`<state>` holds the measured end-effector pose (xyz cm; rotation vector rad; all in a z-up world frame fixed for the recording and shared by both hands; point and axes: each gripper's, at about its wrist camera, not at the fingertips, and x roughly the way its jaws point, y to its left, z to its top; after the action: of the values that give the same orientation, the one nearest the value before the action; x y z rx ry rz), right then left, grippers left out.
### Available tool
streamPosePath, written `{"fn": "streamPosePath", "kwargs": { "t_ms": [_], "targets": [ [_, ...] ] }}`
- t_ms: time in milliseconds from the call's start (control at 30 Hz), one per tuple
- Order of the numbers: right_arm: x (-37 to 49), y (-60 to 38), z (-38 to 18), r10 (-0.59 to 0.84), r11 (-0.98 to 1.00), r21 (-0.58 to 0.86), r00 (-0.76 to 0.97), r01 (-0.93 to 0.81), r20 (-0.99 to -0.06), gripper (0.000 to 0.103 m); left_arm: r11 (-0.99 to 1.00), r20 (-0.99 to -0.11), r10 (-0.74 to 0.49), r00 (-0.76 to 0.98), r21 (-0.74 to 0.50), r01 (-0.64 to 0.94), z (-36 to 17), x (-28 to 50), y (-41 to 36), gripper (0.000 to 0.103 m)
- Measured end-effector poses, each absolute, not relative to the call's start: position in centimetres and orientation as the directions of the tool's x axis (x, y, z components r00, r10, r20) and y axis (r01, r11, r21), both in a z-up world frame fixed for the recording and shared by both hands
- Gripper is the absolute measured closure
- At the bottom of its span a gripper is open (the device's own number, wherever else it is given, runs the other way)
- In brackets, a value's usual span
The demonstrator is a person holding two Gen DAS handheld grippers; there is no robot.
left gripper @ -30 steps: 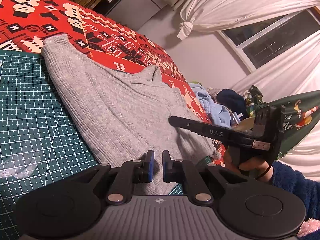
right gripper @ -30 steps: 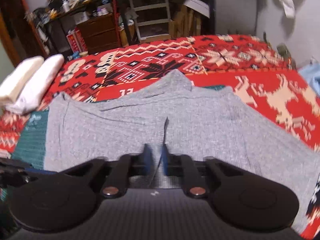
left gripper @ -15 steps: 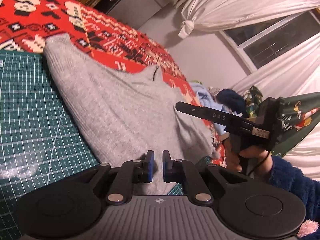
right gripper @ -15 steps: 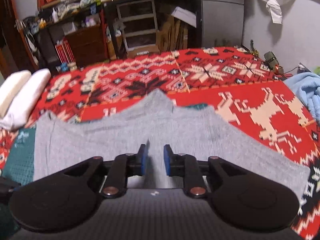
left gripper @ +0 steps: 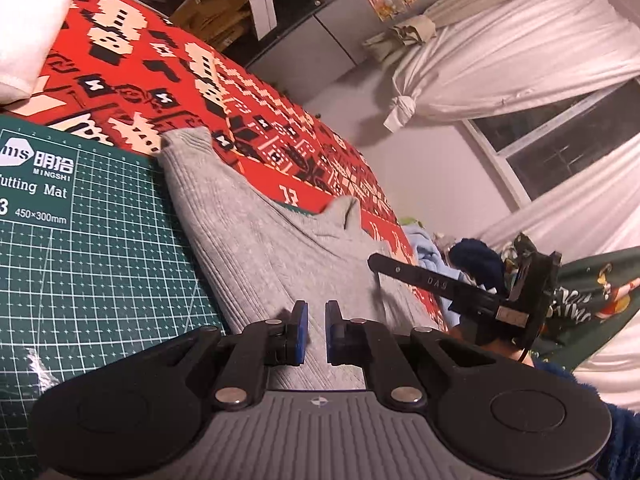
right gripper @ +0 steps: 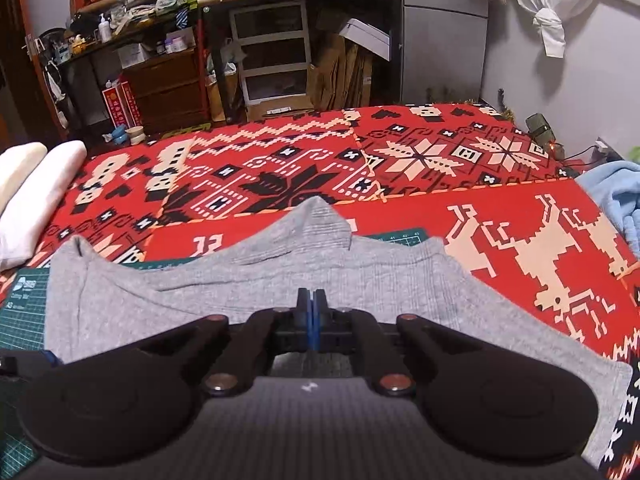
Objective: Fold clothes
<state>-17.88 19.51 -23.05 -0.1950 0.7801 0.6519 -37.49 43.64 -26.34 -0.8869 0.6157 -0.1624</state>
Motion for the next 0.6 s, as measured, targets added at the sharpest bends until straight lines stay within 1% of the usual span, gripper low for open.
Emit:
{"fn": "streamPosePath", "kwargs": {
  "t_ms": [100,200,300,367,467,600],
  "targets": [
    [-18.2,19.7,-23.4,0.458,0.791,0.036,0.554,-0.61,-0.695,0.102,0.65,-0.458,-0.371,0.808,-0.749,-0.127,-26.4,-37.4,43.6,0.096],
    [-18.7,19.6,-22.8,0.446,0.809,-0.004,0.618,-0.588,-0.647,0.103,0.659,-0.474,-0.368,0.8,-0.74,-0.135,-26.6,-37.2,43.5,0.096],
    [-18.1,19.6,-22.9,0.445,0.805,0.01,0.593,-0.593,-0.672,0.103,0.66,-0.479,-0.369,0.796,-0.739,-0.139,-26.7,-37.1,43.4,0.096],
    [-18.0,19.3,-22.8,0.452,0.81,0.032,0.588,-0.585,-0.671,0.103,0.661,-0.481,-0.369,0.795,-0.738,-0.139,-26.8,-37.1,43.5,0.096],
    [-18.7,18.9,-22.1,0.505,0.791,0.101,0.552,-0.603,-0.663,0.102,0.665,-0.48,-0.366,0.798,-0.734,-0.136,-26.7,-37.2,43.5,0.096],
    [-20.6,20.0,-21.9,0.564,0.729,0.143,0.467,-0.67,-0.681,0.101,0.672,-0.477,-0.358,0.802,-0.729,-0.134,-26.3,-37.3,43.4,0.096]
  ]
}}
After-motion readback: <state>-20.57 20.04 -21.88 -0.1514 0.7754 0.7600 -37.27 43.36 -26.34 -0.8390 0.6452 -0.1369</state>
